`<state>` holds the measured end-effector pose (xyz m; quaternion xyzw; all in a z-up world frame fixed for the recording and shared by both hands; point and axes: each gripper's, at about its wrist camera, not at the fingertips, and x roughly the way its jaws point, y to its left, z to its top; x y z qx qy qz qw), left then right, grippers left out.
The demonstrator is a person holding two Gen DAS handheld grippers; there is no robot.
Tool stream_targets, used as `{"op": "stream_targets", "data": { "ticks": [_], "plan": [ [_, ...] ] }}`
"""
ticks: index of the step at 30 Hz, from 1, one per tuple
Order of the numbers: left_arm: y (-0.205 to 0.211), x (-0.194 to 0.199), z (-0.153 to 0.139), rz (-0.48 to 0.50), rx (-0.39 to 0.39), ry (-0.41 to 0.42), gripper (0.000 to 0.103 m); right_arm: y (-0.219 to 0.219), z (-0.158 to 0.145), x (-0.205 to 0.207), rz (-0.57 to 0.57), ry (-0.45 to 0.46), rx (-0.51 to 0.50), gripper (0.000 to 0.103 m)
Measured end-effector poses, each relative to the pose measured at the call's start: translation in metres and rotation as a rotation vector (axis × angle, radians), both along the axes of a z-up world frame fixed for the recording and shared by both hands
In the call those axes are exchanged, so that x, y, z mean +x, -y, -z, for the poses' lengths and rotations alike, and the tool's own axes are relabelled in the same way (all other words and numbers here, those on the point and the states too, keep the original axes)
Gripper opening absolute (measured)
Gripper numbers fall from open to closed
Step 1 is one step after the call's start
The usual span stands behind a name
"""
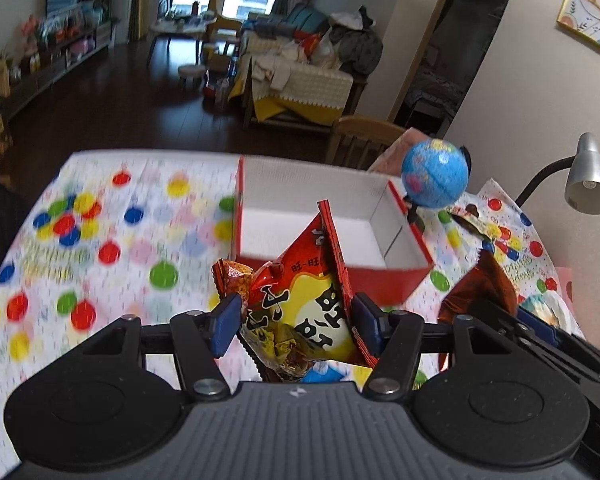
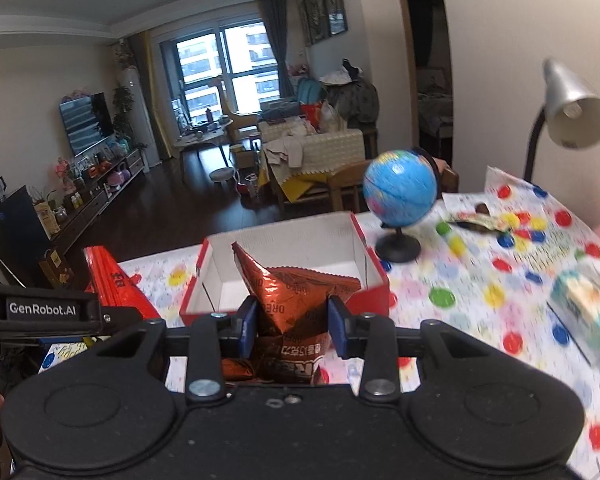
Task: Organize snacks
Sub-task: 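Carry both bags into the red box and open both tools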
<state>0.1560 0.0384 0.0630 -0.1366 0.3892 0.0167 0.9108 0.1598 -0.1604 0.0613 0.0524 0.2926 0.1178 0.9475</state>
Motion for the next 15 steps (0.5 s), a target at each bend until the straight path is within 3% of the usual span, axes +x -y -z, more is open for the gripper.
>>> {"op": "stream_targets", "data": {
  "ticks": [15],
  "plan": [
    [0.018, 0.118, 0.000, 0.016, 0.125, 0.005, 0.060, -0.015, 0.002, 0.111, -0.128, 0.006, -0.072, 0.035]
  ]
}}
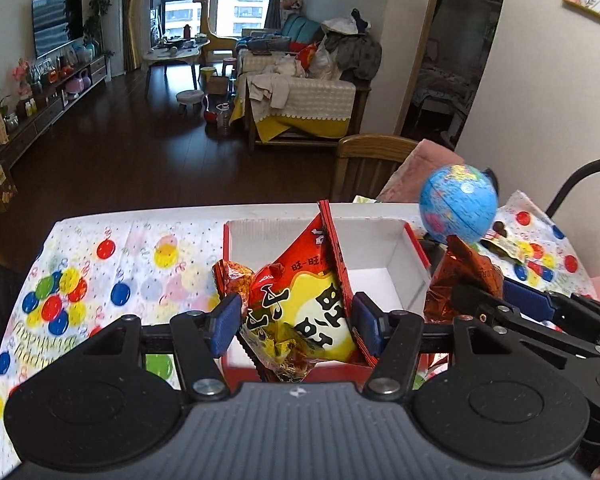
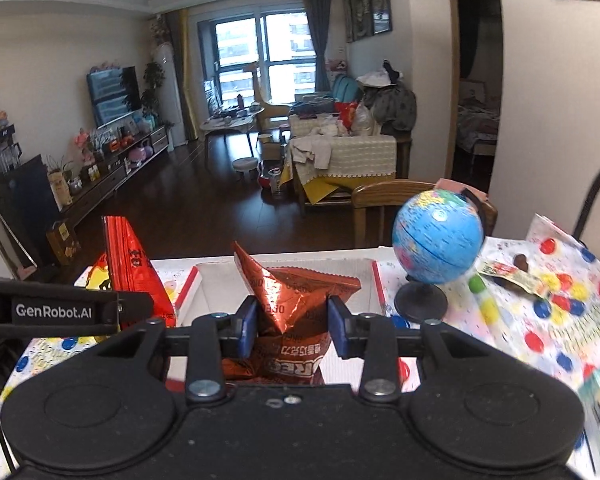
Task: Organize snacks
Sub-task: 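Carry both bags into the red box and open both tools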
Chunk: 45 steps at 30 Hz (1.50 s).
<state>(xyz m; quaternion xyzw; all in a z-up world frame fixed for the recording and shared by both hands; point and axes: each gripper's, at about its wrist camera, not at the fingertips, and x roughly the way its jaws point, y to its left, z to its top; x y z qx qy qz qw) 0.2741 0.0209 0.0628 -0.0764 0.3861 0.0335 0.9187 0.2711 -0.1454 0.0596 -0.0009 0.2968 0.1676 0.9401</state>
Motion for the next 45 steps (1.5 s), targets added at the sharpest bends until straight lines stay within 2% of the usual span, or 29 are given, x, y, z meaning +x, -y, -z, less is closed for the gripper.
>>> {"op": "stream_targets", "data": {
  "ticks": [11, 15, 20, 28, 36, 45],
  "plan": [
    [0.005, 0.080, 0.047, -0.038, 0.080, -0.079, 0.060, -0.009, 0.051, 0.072, -0.056, -0.111, -0.053, 0.035],
    [0.006, 0.098, 0.068, -0.054, 0.097, -0.115, 0.060, -0.017, 0.070, 0.084, -0.083, -0.181, -0.074, 0.035],
    [0.008, 0.118, 0.094, -0.048, 0.121, -0.175, 0.060, -0.022, 0.092, 0.089, -0.116, -0.227, -0.090, 0.035],
    [0.011, 0.130, 0.131, -0.038, 0.121, -0.257, 0.061, -0.025, 0.114, 0.087, -0.137, -0.289, -0.115, 0.035],
    [0.012, 0.135, 0.156, -0.043, 0.105, -0.323, 0.061, -0.023, 0.125, 0.091, -0.146, -0.316, -0.122, 0.036],
    [0.005, 0.131, 0.148, -0.052, 0.060, -0.298, 0.063, -0.021, 0.114, 0.096, -0.125, -0.306, -0.116, 0.042]
  ]
}}
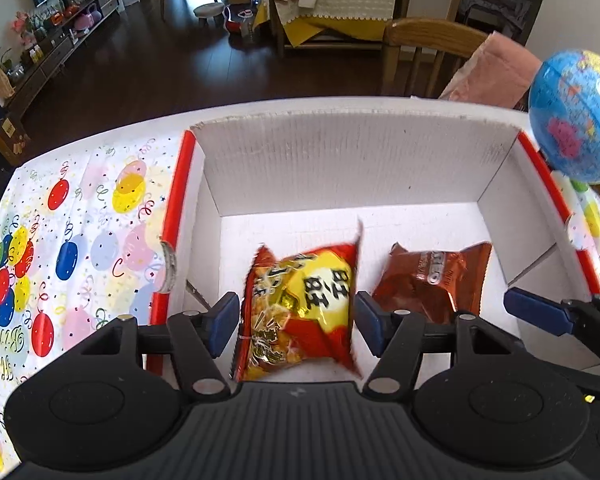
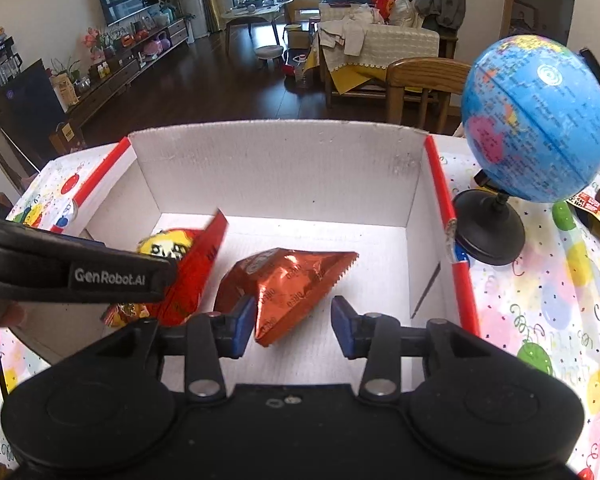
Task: Organize snacks
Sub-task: 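Carry both bags into the red box and open both tools, then withdraw both tools from the box back toward the snack pile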
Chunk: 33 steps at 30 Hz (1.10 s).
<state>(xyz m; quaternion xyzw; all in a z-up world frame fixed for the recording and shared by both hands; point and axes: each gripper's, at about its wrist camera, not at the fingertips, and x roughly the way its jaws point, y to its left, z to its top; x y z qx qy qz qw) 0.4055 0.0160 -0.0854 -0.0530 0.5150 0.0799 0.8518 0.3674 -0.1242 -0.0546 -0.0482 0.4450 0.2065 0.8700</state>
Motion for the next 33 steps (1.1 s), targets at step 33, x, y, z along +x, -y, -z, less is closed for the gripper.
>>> {"op": "stream_targets", "data": {
  "ticks": [33],
  "plan": [
    [-0.014, -0.151, -0.120, 0.057, -0.103, 0.249, 0.073, 0.021, -0.107, -0.122, 0.100, 0.208, 0.115, 0.080]
  ]
}}
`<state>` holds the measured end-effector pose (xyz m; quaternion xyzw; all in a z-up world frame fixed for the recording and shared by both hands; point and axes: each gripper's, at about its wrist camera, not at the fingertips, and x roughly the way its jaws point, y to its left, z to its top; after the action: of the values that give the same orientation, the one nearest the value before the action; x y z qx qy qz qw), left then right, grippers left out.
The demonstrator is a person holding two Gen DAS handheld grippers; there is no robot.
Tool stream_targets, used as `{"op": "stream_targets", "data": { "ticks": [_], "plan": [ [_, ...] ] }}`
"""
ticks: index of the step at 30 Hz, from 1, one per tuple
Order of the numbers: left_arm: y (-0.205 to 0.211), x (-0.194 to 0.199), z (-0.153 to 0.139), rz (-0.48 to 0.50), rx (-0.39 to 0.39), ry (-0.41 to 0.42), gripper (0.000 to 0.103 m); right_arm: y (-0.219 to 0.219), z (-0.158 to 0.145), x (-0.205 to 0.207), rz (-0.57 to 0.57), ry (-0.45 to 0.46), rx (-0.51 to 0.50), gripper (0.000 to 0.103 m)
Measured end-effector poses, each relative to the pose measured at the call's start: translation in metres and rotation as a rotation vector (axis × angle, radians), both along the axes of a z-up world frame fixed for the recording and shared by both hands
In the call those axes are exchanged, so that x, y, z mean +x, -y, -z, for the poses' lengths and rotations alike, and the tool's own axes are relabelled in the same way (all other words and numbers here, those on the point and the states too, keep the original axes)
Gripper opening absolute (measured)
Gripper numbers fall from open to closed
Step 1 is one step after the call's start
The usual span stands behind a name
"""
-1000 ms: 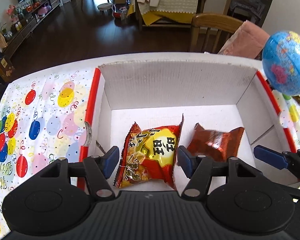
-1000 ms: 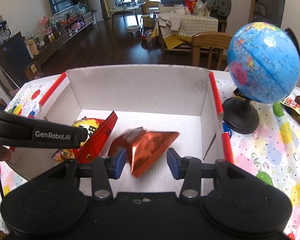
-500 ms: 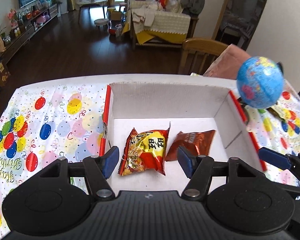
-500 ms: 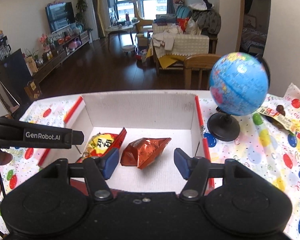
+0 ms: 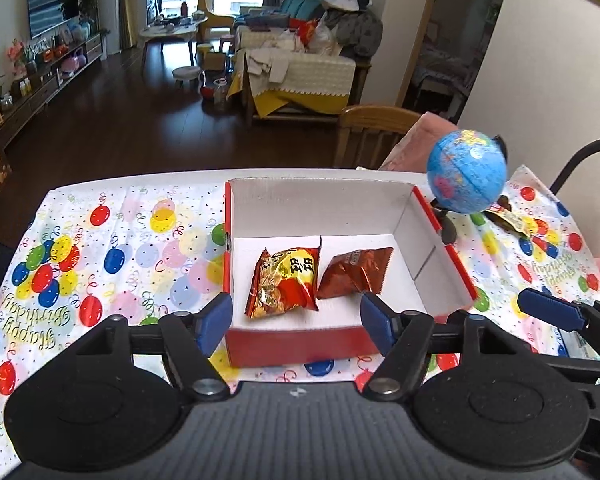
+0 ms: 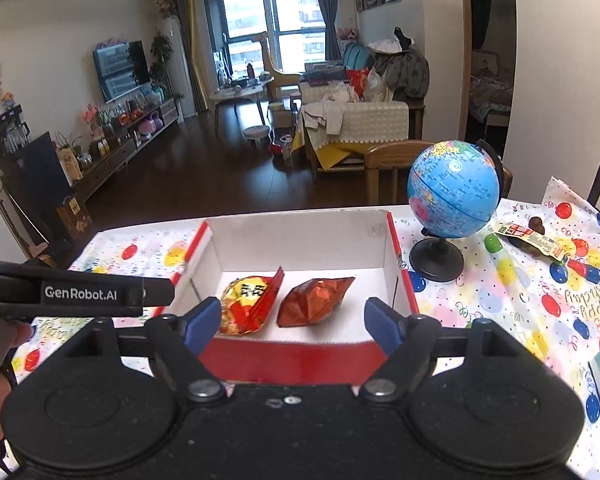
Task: Organize snacks
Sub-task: 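Withdraw both tools from the box back toward the snack pile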
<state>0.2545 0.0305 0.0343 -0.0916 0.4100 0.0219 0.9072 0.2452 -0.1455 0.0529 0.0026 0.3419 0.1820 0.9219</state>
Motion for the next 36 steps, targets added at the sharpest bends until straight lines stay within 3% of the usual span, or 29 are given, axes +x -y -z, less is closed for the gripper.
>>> {"op": "stream_targets", "data": {
  "ticks": [3, 13, 18, 20, 27, 36],
  "plan": [
    [-0.001, -0.017, -0.008, 0.010, -0.014, 0.015, 0.079, 0.000, -0.005, -0.018, 0.007, 0.010, 0.013, 0.081],
    [0.003, -0.072, -0.021, 0.053, -0.051, 0.056, 0.085, 0.011, -0.012, -0.069, 0.035, 0.037, 0.063, 0.090],
    [0.006, -0.091, -0.017, 0.074, -0.070, 0.064, 0.094, 0.015, -0.008, -0.088, 0.057, 0.029, 0.074, 0.091],
    [0.007, -0.098, -0.014, 0.077, -0.086, 0.063, 0.103, 0.017, -0.006, -0.096, 0.059, 0.029, 0.072, 0.091],
    [0.009, -0.112, 0.004, 0.070, -0.123, 0.031, 0.103, 0.029, 0.009, -0.119, 0.086, 0.019, 0.084, 0.092],
    [0.020, -0.104, 0.041, 0.046, -0.129, -0.068, 0.103, 0.062, 0.051, -0.125, 0.193, -0.057, 0.075, 0.092]
  ]
}}
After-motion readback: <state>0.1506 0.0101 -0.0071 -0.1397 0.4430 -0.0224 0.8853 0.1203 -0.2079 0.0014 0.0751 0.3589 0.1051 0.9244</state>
